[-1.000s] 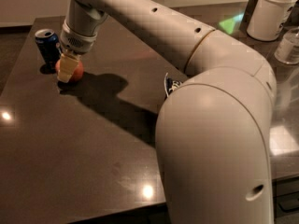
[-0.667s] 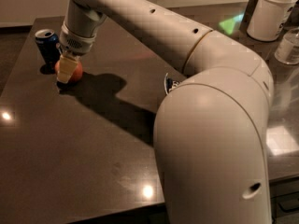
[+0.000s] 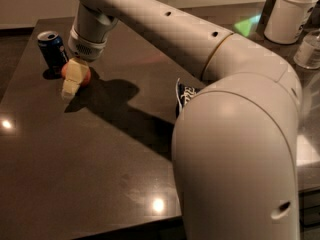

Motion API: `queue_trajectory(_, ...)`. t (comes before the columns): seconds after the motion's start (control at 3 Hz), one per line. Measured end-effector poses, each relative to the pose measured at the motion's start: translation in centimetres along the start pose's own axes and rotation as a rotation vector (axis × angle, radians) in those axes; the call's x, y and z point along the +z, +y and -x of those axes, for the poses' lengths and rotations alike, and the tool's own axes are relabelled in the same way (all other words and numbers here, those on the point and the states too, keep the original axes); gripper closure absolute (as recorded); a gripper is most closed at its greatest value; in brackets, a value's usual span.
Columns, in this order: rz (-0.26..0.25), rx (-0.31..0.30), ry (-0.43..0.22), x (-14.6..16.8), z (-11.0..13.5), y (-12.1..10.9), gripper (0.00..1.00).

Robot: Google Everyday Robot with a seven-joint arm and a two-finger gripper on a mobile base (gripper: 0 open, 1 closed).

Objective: Move apple near pepsi can

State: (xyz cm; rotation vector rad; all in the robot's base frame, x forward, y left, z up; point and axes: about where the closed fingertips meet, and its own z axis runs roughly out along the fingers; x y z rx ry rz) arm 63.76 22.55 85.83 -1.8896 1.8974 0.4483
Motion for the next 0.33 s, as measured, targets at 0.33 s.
queue_trajectory(0.33, 0.000, 0.000, 0.000, 0.00, -0.02, 0.00, 0.00)
